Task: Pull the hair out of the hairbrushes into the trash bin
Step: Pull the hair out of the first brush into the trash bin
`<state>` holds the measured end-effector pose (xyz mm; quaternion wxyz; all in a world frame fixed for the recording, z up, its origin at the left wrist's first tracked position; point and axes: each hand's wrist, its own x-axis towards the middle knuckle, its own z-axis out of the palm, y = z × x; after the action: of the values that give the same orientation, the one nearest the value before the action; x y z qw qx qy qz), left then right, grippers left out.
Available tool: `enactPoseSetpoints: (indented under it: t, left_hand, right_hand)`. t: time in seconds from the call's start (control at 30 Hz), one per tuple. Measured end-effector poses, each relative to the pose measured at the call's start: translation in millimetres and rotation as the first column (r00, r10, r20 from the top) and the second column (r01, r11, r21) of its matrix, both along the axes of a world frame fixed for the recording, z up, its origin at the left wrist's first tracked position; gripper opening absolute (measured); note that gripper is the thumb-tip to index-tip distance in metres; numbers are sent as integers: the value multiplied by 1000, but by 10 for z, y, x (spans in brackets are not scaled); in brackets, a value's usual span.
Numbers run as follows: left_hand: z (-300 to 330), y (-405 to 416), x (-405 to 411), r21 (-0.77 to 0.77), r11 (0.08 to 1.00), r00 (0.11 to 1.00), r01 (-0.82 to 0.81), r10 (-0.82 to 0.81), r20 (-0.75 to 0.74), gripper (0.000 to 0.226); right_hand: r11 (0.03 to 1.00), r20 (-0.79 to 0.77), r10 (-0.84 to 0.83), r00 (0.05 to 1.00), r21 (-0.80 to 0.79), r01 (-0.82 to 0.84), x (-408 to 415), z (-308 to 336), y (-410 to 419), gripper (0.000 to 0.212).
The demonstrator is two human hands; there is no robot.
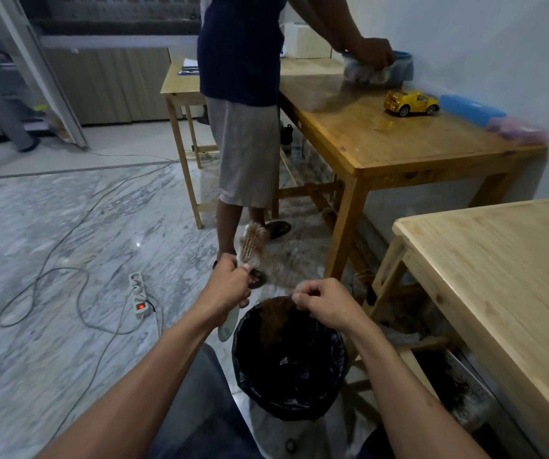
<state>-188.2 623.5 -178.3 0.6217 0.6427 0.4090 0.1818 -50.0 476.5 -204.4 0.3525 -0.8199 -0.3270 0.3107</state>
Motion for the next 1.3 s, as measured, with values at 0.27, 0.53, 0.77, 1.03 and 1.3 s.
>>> enactPoseSetpoints:
  t: [0.27, 0.53, 0.77, 1.03, 1.3]
  left_hand:
    - [-49, -123, 52, 186, 931, 949, 314, -310, -50, 12]
    - [18, 30, 8, -88, 991, 992, 106, -98, 82, 11]
    - [92, 182, 108, -270, 953, 980, -138, 170, 101, 27]
    - [125, 127, -3, 110, 985, 991, 132, -129, -37, 6]
    - [73, -25, -48, 413, 809, 901, 418, -310, -305, 14]
  right_hand:
    - [931, -497, -11, 868, 311, 190, -57, 135, 67, 35]
    - [898, -409, -41, 912, 385, 213, -78, -29, 9, 34]
    - [937, -235, 8, 972, 342, 75, -71, -55, -64, 37]
    - [998, -210, 60, 976, 47, -51, -9, -60, -84, 45]
    - [946, -433, -70, 899, 258, 198, -12, 12, 48, 55]
